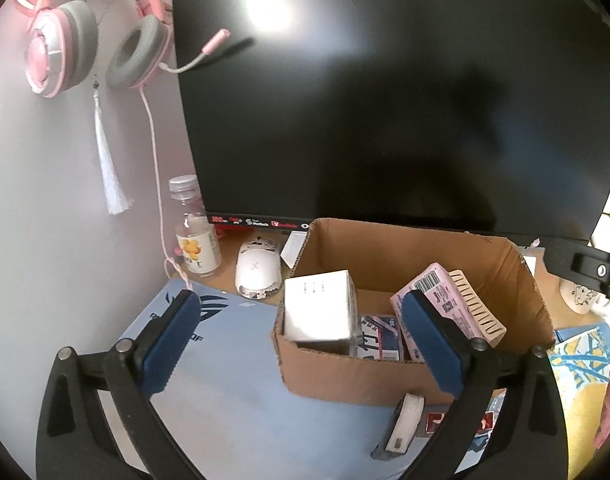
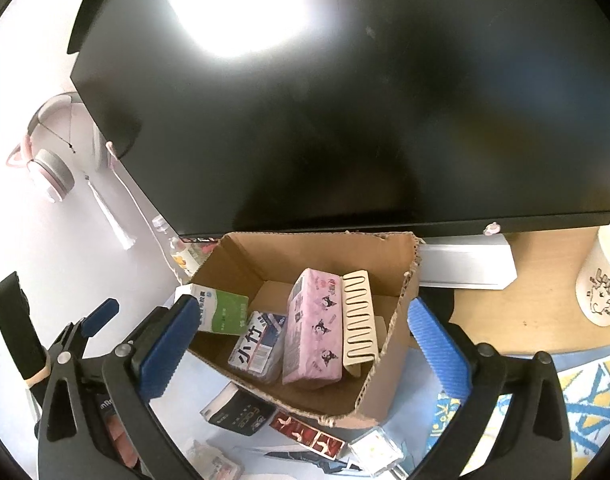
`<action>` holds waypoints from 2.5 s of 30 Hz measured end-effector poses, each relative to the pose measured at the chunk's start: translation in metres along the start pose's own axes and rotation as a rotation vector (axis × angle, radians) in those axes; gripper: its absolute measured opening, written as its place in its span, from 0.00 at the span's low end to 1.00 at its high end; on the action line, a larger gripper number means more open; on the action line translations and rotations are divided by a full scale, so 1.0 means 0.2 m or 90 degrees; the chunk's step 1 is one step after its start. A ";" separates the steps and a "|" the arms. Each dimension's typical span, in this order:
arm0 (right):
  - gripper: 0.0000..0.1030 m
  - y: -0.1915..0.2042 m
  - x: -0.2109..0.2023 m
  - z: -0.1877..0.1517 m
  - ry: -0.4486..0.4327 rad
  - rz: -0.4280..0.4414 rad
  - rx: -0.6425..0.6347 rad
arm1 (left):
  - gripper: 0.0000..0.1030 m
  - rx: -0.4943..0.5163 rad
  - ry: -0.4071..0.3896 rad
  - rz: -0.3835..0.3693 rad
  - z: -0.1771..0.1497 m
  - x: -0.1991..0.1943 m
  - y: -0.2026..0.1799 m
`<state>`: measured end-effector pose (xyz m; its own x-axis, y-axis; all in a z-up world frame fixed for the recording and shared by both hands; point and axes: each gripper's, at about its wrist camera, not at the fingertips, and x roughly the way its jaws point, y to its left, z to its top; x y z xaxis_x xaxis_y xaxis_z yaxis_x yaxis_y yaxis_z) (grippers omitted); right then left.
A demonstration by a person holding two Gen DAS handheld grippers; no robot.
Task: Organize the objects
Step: 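Open both grippers to release the medicine box and pink pack into the cardboard box, then grasp the clear paper-clip box with the left gripper while the right grasps the perfume bottle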
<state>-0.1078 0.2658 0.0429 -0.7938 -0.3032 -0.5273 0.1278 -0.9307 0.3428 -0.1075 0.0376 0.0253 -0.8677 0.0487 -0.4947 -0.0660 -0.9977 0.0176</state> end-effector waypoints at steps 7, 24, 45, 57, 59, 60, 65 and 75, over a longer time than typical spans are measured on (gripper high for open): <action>1.00 0.04 -0.08 -0.05 -0.007 -0.009 -0.035 | 1.00 0.001 -0.009 0.019 -0.02 -0.09 0.02; 1.00 -0.02 -0.20 -0.22 -0.004 -0.038 -0.059 | 1.00 0.007 0.016 -0.005 -0.19 -0.22 0.02; 1.00 -0.13 -0.09 -0.43 0.063 -0.079 -0.077 | 1.00 0.020 0.112 -0.004 -0.49 -0.20 0.07; 1.00 -0.21 0.01 -0.52 0.102 -0.114 -0.082 | 1.00 0.029 0.172 -0.042 -0.59 -0.14 0.03; 1.00 -0.22 0.02 -0.53 0.107 -0.120 -0.085 | 1.00 0.036 0.180 -0.052 -0.61 -0.13 0.01; 1.00 -0.22 0.03 -0.53 0.110 -0.122 -0.086 | 1.00 0.040 0.182 -0.056 -0.61 -0.13 0.00; 1.00 -0.23 0.08 -0.58 0.129 -0.133 -0.102 | 1.00 0.054 0.196 -0.068 -0.63 -0.11 -0.03; 1.00 -0.23 0.12 -0.61 0.143 -0.159 -0.118 | 1.00 0.062 0.227 -0.115 -0.66 -0.08 -0.07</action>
<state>-0.0595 0.2772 -0.0810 -0.6669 -0.0798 -0.7409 0.0683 -0.9966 0.0458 -0.0266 0.0443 -0.0817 -0.6142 0.1867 -0.7668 -0.2629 -0.9645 -0.0242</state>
